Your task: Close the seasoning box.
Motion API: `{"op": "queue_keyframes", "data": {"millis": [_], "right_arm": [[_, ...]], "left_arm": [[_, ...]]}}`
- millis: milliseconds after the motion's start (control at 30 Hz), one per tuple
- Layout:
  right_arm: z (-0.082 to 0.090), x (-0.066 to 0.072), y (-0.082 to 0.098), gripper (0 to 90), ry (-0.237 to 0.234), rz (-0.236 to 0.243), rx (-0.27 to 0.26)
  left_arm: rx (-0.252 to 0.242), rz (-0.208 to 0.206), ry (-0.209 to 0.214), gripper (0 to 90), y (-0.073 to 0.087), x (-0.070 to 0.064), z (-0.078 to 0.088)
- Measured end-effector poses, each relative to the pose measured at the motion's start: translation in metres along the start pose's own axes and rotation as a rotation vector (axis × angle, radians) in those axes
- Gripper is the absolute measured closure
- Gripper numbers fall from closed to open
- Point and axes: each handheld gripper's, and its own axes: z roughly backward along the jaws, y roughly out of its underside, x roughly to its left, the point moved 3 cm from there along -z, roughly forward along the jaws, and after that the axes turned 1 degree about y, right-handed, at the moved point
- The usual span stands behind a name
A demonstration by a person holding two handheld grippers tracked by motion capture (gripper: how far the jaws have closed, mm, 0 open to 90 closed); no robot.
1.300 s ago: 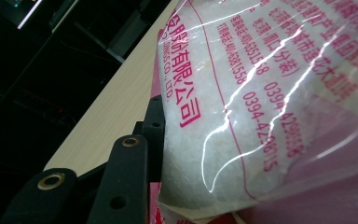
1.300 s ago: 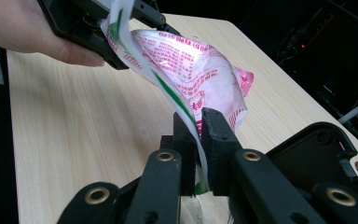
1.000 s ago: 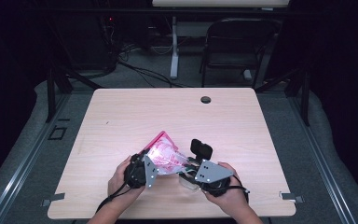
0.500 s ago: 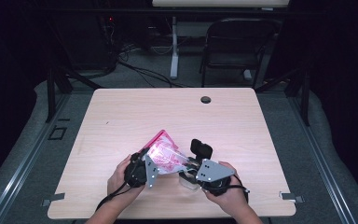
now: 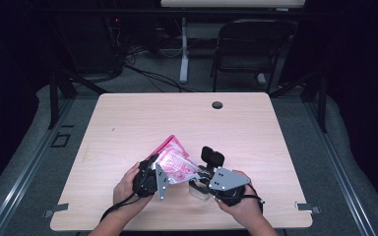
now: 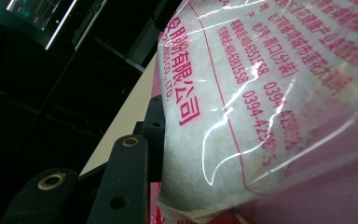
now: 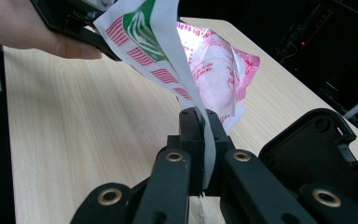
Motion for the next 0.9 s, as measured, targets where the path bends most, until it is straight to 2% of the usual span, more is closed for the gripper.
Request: {"op": "queue_keyframes", "data": {"millis": [333, 900], "right_arm": [[0.0019, -0.0003, 0.004, 90.0, -0.003, -0.013, 0.001], [0.0002, 0.0003, 0.0077, 90.0, -0.007, -0.024, 0.001]], "left_arm": [[-0.011, -0.034, -0.023, 66.9, -0.0043, 0.0014, 0.0016], [-0.021, -0.052, -0.051, 67.0, -0.0061, 0.0015, 0.0033]]}}
